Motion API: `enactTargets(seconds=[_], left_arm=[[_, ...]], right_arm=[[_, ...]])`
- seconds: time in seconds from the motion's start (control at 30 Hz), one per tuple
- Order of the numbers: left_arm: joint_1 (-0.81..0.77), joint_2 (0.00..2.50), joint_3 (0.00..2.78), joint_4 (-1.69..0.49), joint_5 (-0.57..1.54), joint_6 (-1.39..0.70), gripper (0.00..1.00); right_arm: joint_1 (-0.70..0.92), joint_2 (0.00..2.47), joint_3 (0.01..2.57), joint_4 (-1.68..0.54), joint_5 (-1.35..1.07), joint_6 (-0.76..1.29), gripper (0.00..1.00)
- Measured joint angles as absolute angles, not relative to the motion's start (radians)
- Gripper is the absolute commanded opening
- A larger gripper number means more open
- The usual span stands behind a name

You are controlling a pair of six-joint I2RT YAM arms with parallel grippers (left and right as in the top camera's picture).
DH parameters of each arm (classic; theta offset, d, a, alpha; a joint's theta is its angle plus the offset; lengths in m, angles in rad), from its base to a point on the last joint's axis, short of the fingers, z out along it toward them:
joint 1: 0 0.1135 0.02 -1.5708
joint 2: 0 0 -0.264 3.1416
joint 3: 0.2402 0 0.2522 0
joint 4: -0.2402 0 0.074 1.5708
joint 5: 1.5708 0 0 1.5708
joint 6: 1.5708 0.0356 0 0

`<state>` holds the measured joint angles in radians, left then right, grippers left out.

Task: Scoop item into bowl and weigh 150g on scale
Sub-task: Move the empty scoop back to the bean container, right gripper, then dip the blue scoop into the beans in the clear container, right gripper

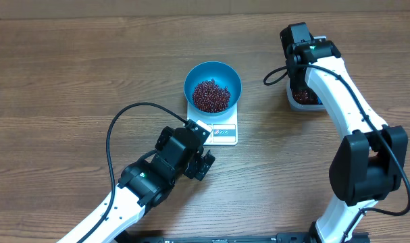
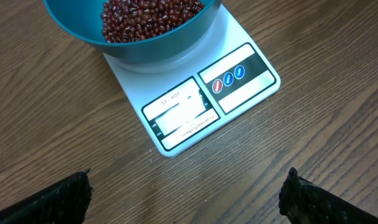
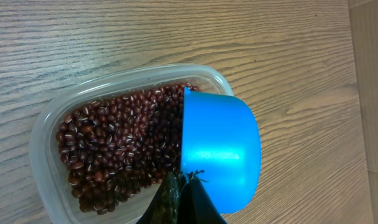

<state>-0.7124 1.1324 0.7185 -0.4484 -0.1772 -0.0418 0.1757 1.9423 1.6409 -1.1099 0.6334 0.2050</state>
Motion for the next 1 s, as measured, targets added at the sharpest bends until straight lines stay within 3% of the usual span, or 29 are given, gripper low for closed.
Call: enactTargets(seconds=[1.0], left_arm=[[-0.712,1.132,0.719,-0.448,-0.177,-0.042,1.00]], right_arm=[[0.176,1.942,1.569,-1.038,0.567,0.205,0.04]])
